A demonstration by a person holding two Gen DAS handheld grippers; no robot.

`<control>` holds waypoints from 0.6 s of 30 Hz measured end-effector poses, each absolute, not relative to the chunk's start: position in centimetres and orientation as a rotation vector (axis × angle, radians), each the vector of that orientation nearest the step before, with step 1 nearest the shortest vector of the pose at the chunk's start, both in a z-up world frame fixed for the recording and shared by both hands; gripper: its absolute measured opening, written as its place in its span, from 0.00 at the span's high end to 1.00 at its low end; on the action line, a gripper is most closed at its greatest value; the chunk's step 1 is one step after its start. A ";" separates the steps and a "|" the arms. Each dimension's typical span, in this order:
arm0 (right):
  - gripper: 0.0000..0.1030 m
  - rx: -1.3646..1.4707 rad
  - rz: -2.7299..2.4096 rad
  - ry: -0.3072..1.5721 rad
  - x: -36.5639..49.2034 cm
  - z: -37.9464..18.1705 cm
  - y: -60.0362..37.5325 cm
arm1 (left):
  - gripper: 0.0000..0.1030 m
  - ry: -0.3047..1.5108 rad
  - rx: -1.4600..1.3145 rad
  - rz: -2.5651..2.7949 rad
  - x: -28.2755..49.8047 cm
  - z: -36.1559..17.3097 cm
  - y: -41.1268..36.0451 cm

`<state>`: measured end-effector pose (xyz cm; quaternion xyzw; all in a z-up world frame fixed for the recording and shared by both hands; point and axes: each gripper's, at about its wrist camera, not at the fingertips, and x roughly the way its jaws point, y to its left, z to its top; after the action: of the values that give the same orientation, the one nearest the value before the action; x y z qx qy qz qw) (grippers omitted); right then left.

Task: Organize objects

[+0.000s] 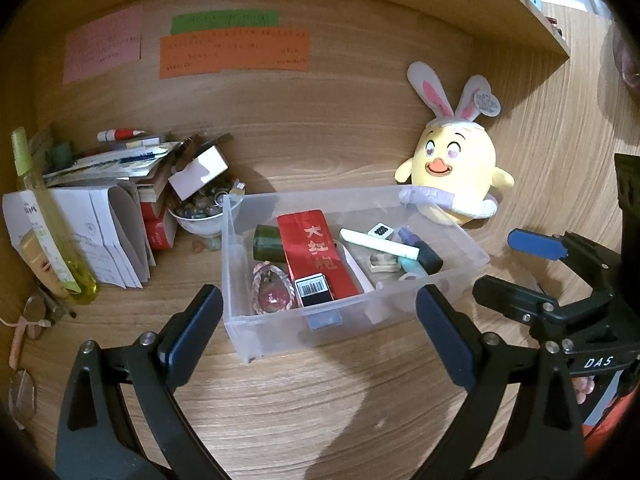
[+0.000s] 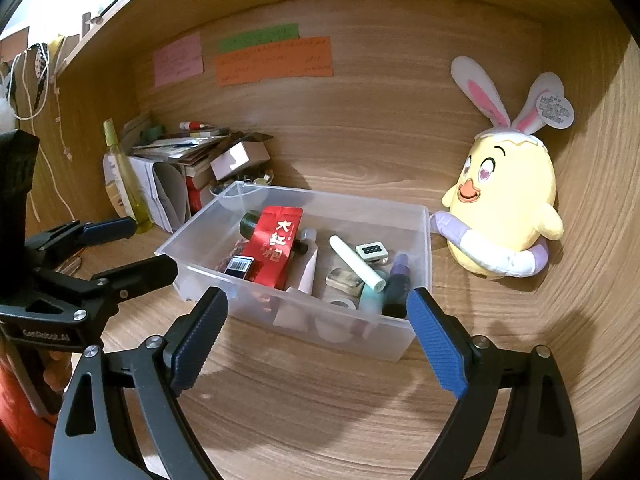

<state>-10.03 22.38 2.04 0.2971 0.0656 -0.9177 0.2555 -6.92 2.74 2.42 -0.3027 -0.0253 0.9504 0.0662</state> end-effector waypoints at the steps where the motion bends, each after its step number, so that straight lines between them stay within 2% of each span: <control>1: 0.13 0.807 -2.491 0.179 -10.0 2.0 22.3 | 0.05 -0.077 -0.913 2.866 -6.9 2.4 2.7; 18: 0.12 0.801 -2.493 0.185 -10.0 2.0 22.2 | 0.05 -0.082 -0.914 2.868 -7.1 2.3 2.9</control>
<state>-10.02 22.23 2.02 0.2949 0.0681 -0.9182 0.2557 -7.12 2.86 2.30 -0.3030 -0.0273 0.9504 0.0651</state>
